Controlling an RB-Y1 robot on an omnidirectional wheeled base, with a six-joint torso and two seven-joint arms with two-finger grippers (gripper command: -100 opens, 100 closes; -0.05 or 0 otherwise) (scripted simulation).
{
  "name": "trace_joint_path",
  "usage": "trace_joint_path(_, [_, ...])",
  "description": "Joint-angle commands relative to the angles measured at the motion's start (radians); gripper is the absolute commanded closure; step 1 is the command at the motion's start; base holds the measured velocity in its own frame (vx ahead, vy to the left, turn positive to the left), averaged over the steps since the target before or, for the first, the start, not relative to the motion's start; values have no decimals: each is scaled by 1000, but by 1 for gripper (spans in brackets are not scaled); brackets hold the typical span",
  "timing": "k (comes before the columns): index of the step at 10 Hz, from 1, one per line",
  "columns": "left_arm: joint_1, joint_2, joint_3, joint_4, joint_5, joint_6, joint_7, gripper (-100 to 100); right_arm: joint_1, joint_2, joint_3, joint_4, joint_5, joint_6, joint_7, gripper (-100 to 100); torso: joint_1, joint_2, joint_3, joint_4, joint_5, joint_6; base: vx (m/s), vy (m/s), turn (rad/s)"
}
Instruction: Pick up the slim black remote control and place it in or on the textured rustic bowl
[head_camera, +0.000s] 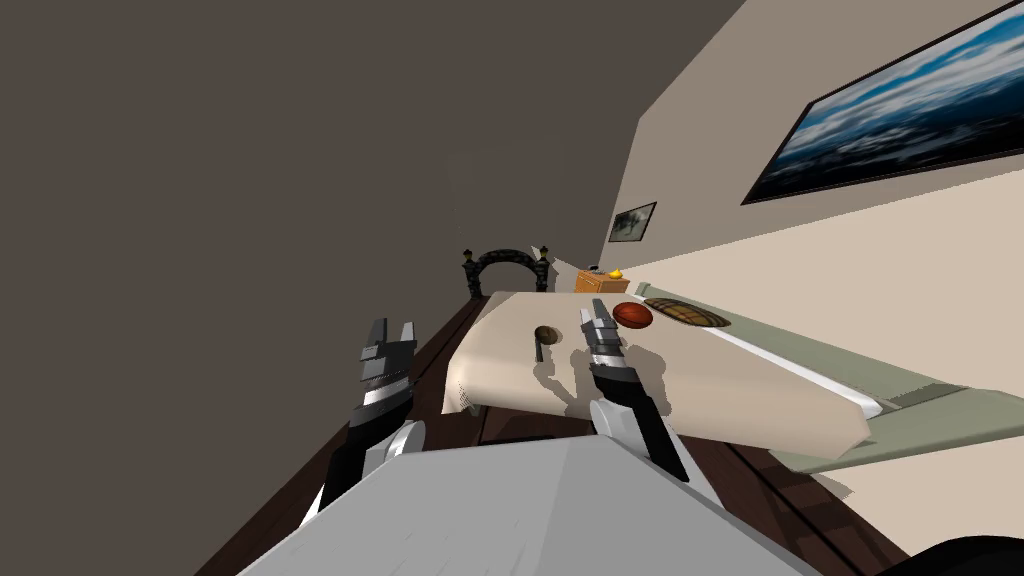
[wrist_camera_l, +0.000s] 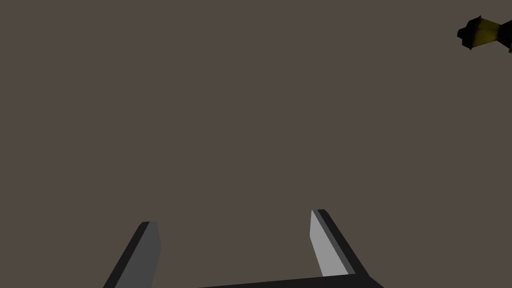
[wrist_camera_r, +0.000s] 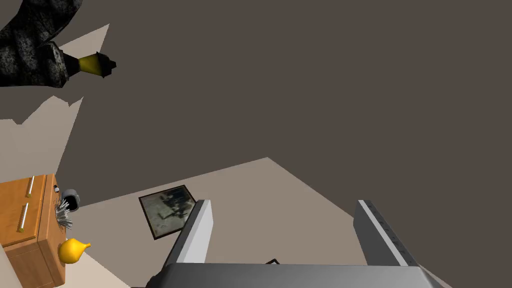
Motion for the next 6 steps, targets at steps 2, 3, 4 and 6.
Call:
trace_joint_path(2, [0,0,0,0,0,0,0,0,-11,-68,11,19,74,-29,1,-100,-2,0,0,0,0,0,-2,-40,11])
trace_joint_path(3, [0,0,0,0,0,0,0,0,-17,-88,17,29,103,-44,2,-100,-4,0,0,0,-1,0,6,-70,16])
trace_joint_path(4, [0,0,0,0,0,0,0,0,-24,-105,25,41,134,-61,2,-100,-5,0,0,0,-1,0,5,-77,22])
trace_joint_path(6, [0,0,0,0,0,0,0,0,-34,-120,34,55,188,-80,3,-100,-4,-1,0,0,-1,0,9,-55,9])
